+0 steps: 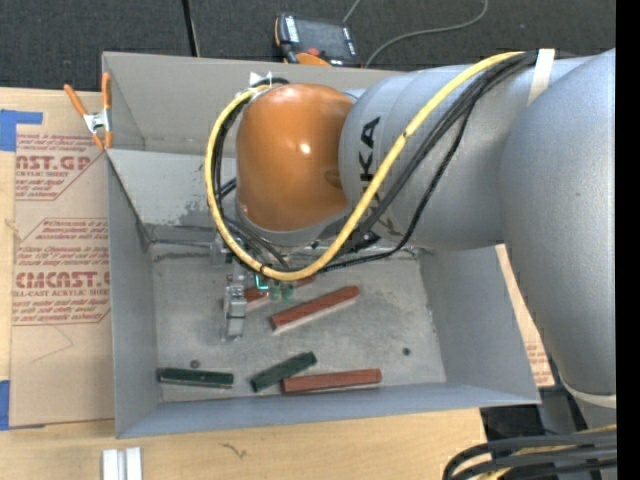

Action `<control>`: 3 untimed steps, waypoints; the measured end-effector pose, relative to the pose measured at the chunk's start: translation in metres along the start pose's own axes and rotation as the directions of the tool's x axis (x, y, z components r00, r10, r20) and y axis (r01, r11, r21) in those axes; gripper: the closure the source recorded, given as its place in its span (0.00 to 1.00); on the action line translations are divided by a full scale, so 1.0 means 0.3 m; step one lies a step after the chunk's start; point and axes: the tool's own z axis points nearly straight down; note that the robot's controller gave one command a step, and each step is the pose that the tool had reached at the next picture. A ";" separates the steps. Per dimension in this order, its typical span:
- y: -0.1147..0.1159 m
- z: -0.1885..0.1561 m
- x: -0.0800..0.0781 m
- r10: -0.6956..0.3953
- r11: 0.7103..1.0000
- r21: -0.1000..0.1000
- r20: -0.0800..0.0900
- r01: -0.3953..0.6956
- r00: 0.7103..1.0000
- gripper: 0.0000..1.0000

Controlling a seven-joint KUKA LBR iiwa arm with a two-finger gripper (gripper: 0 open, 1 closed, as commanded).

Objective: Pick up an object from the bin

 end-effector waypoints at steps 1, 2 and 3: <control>0.112 0.432 0.143 -0.056 0.998 0.000 0.002 0.056 0.998 0.00; 0.146 0.314 0.167 -0.047 0.999 -0.002 0.009 0.047 0.999 0.00; 0.113 0.256 0.160 0.054 0.999 -0.002 0.008 -0.054 0.998 0.00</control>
Offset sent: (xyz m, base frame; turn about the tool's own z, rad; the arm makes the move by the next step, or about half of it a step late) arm -0.0412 0.0321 -0.1251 -0.0533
